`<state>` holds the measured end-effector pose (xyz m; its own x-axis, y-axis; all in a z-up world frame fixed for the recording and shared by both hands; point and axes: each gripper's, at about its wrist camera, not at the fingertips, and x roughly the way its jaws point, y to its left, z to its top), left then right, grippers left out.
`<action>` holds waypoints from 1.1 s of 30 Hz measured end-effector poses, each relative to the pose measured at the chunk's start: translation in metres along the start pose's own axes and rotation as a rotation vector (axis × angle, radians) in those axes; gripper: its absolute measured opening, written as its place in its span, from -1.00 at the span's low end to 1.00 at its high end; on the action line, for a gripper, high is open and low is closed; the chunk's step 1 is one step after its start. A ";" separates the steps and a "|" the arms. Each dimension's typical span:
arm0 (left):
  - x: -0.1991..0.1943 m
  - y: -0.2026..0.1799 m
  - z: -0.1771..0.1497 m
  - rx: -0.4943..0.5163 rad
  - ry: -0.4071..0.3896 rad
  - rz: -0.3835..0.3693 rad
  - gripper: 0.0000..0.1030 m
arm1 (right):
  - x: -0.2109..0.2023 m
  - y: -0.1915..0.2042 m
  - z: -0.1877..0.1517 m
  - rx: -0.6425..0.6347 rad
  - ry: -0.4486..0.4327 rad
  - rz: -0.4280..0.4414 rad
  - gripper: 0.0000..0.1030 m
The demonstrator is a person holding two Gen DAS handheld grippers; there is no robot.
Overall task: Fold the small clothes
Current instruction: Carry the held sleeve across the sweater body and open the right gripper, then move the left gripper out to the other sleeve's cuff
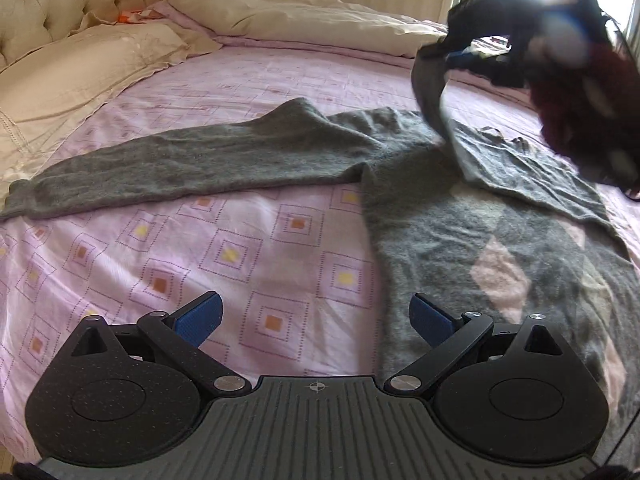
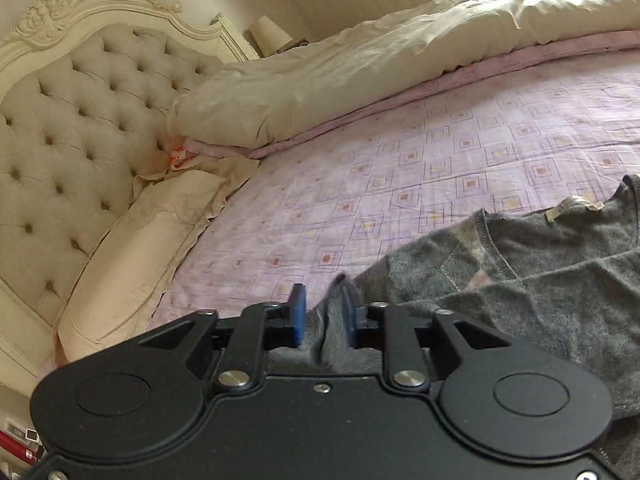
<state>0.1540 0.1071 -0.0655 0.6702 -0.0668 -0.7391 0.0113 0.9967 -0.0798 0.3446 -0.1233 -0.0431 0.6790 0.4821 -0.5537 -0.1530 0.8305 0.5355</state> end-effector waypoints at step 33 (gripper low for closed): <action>0.088 -0.070 0.042 0.110 -0.003 -0.063 0.96 | -0.156 -0.204 -0.021 -0.029 -0.123 -0.511 0.10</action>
<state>0.2438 0.0333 -0.0970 0.6681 -0.1294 -0.7327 0.1348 0.9895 -0.0518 0.2544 -0.3617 -0.0791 0.7515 -0.0212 -0.6594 0.2010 0.9593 0.1983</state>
